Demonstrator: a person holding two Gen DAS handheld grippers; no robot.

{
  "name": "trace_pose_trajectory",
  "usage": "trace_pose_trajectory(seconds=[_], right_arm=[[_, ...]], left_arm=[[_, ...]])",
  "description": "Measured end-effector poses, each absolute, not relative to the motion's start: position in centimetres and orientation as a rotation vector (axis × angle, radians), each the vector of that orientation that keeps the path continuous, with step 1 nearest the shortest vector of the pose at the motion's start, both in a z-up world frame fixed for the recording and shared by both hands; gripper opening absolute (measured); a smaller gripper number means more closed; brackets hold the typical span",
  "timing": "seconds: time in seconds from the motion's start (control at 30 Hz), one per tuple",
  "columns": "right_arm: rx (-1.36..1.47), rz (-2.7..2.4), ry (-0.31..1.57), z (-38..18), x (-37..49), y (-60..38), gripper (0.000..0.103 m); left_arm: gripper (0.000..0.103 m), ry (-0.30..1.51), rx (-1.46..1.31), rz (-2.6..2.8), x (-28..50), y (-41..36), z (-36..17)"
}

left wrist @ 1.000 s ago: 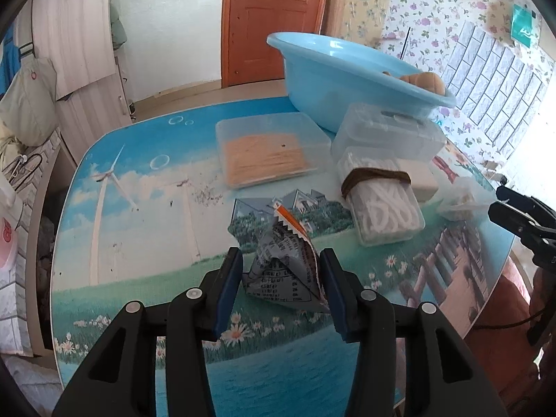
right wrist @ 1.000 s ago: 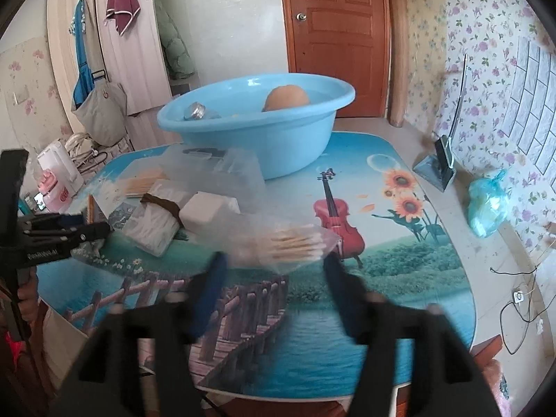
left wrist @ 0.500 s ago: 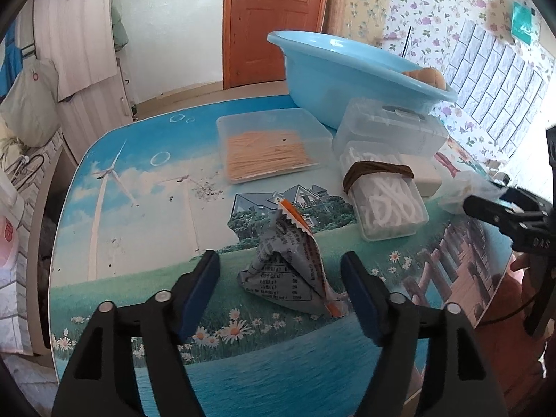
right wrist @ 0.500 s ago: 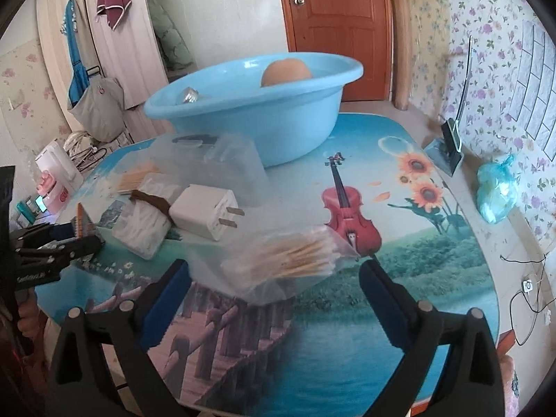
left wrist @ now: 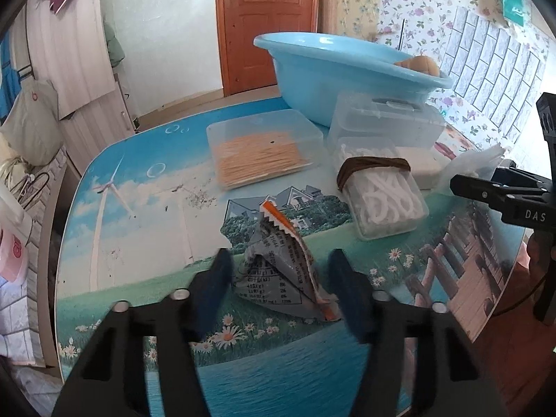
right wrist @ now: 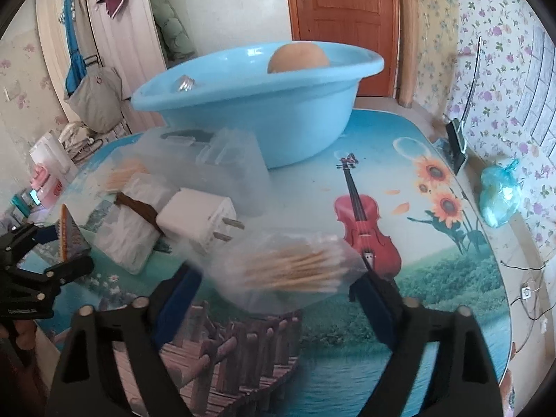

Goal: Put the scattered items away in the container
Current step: 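Lift and carry the snack packet and stick bag with both tools toward the basin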

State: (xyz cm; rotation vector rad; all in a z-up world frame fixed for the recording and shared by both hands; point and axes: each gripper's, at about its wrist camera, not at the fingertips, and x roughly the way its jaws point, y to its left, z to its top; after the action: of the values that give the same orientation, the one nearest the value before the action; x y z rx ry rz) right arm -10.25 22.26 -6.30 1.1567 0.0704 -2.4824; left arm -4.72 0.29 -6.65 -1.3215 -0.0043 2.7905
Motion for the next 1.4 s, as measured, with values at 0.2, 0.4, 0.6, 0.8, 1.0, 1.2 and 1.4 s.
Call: trace_pose_trajectory(seconds=[0.2, 0.4, 0.6, 0.8, 1.0, 1.2, 1.4], right_arm=[[1.124, -2.485, 0.013, -5.7, -9.8, 22.9, 0.07], [1.033, -2.506, -0.001, -3.7, -9.1, 23.0, 0.068], [0.942, -2.507, -0.035, -1.6, -8.0, 23.2, 0.068], [0.913, -2.495, -0.055, -0.9, -7.8, 23.2, 0.068], [0.934, -2.485, -0.068, -1.5, -8.1, 23.4, 0.068], [0.954, -2.472, -0.062, -1.9, -8.1, 23.3, 0.068], [0.952, -2.476, -0.054, -1.9, -8.0, 23.2, 0.068]], left_arm=[[0.048, -0.028, -1.328, 2.788, -4.8, 0.0, -6.4], [0.043, -0.042, -1.29, 2.804, -4.6, 0.0, -5.1], [0.031, -0.057, -1.195, 2.849, -4.3, -0.3, -2.8], [0.026, -0.052, -1.237, 2.831, -4.9, -0.2, -3.6], [0.048, -0.059, -1.292, 2.804, -5.2, 0.0, -4.7], [0.051, -0.039, -1.343, 2.777, -5.6, 0.4, -6.7], [0.034, -0.044, -1.294, 2.779, -4.9, 0.2, -6.0]])
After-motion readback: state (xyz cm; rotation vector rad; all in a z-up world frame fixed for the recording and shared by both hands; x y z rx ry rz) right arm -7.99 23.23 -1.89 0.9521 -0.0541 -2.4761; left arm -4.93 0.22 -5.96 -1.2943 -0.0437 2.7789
